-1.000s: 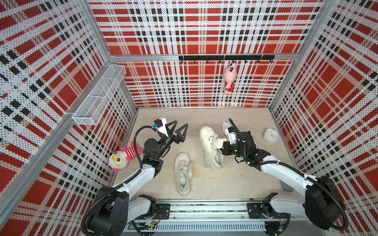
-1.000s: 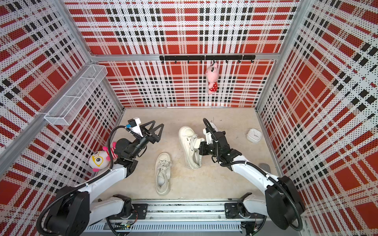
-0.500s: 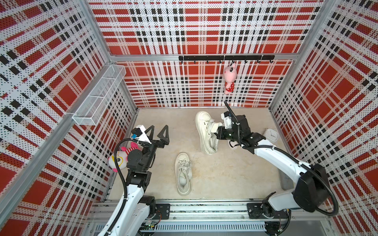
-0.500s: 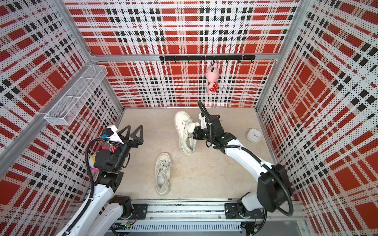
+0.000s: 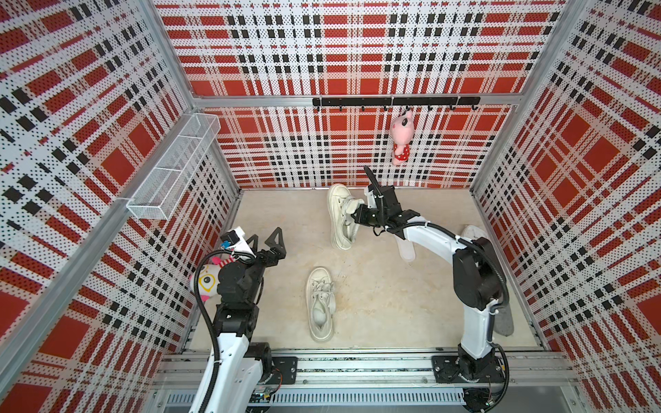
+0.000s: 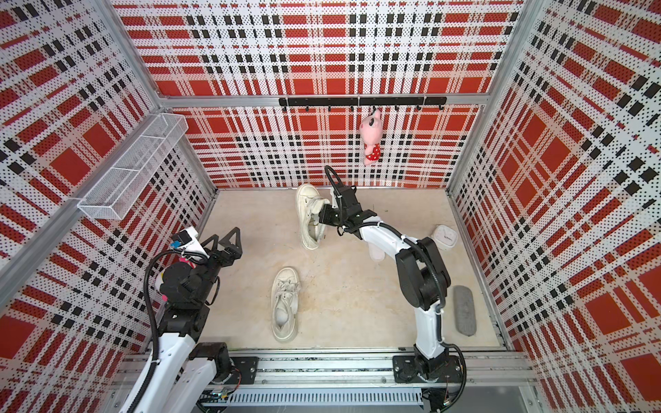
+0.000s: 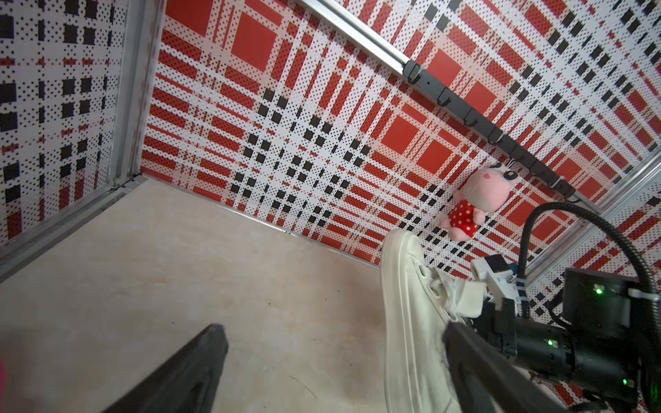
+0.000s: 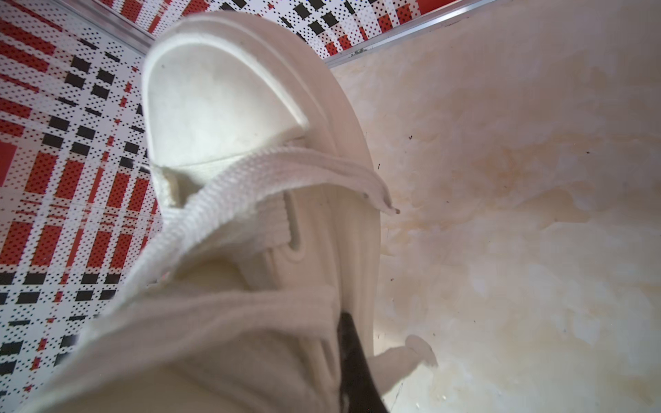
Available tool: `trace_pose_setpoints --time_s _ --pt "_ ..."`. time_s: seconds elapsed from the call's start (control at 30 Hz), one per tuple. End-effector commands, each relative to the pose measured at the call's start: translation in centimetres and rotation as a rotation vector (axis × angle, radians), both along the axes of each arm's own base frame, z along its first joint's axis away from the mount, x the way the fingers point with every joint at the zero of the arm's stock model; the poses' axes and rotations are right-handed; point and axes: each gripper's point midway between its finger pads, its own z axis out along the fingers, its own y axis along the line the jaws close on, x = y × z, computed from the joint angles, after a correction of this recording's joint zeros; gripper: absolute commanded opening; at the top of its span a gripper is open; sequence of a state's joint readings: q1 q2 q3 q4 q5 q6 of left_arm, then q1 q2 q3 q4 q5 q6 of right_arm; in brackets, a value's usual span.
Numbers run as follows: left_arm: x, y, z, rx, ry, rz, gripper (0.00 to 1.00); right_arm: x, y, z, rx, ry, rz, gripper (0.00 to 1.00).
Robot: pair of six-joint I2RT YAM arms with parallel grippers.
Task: Remove the insole from the shoe
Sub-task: Place the shoe at the center of the board.
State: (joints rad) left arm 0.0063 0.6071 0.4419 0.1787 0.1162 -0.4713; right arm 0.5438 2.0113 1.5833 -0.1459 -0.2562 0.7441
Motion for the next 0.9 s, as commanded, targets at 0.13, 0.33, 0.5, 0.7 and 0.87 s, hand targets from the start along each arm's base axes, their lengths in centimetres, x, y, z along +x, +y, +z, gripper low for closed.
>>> trace_pose_setpoints --time_s 0.13,0.33,0.5,0.7,0.87 --pt "0.2 0.2 -1.9 -0.010 0.053 0.004 0.98 3.8 2.1 0.0 0.050 -0.018 -0.048 0.00" --pt "0.6 0.0 -2.6 -0.012 0.073 -0.006 0.98 5.0 2.8 -3.2 0.000 0.019 -0.064 0.00" --pt "0.8 -0.1 -3.0 -0.021 0.087 -0.010 0.98 5.2 3.6 -5.4 -0.045 0.051 -0.040 0.01" --pt "1.2 -0.2 -4.1 -0.033 0.123 -0.018 0.98 5.4 3.9 -7.2 -0.085 0.080 -0.025 0.10" --pt "1.2 -0.3 -4.5 -0.043 0.133 -0.027 0.98 5.5 4.1 -7.8 -0.117 0.085 -0.012 0.17"
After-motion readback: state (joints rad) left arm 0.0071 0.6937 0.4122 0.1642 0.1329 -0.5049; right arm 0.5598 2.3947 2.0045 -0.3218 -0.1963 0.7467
